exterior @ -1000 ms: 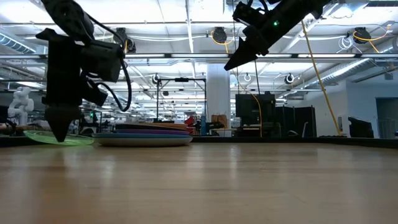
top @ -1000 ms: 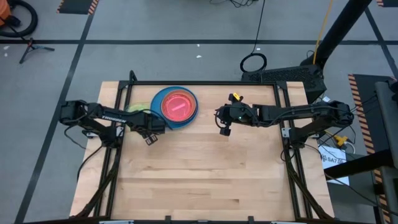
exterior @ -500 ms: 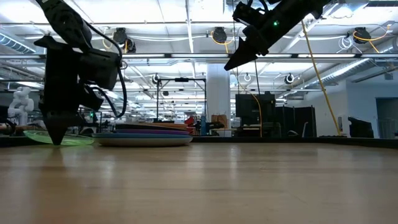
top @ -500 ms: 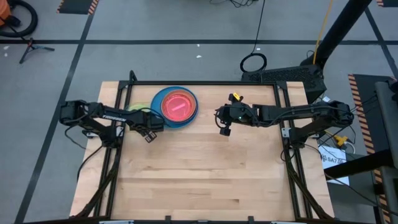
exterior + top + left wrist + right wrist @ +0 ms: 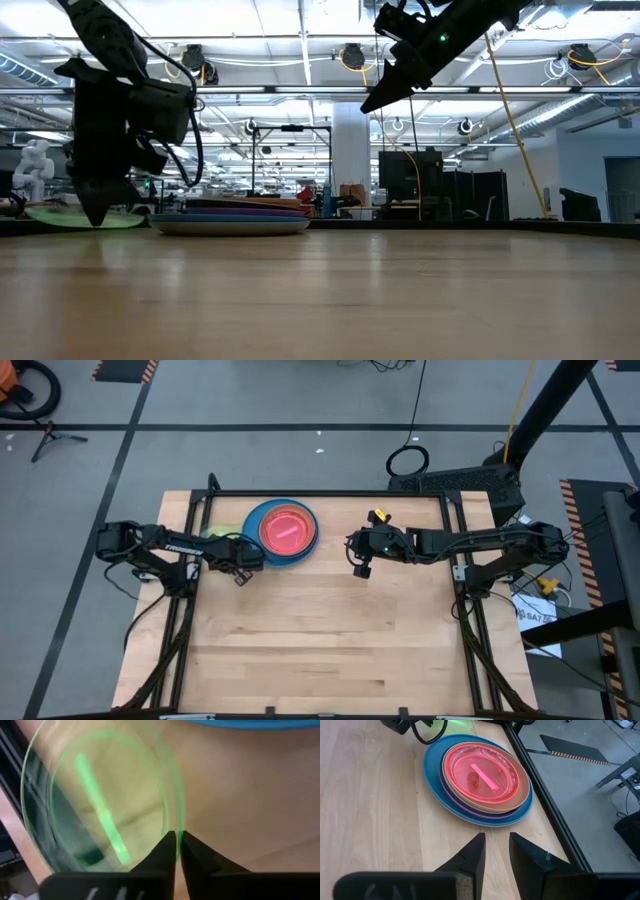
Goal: Stack plastic plates
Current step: Stack the green plate on the pink plate
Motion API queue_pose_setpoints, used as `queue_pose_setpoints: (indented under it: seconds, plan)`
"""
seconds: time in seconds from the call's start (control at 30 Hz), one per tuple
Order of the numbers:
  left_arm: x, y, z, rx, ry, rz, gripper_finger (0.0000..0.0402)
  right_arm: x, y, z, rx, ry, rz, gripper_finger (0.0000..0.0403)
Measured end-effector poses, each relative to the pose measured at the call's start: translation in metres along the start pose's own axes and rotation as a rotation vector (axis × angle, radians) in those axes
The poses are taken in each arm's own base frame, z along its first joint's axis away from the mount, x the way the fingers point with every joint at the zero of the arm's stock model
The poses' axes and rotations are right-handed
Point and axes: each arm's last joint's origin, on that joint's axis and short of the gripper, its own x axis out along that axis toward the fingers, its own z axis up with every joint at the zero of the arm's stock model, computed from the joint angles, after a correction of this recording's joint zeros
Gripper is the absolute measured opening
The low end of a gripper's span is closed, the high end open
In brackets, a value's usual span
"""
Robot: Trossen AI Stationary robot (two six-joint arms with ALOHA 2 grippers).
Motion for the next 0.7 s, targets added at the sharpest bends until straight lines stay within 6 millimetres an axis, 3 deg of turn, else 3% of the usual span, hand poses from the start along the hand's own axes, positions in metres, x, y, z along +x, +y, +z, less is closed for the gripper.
queue_pose_setpoints:
  seconds: [0.13,0.7]
  plan:
    - [-0.003,0.000,0.003,-0.005,-0.021,0.014,0.0007,0.000,0.000,0.000,0.000,0.000,0.000,0.0079]
    - [-0.034,0.007,0.023,-0.010,-0.102,0.119,0.0006,0.000,0.000,0.000,-0.011,0.000,0.000,0.0079]
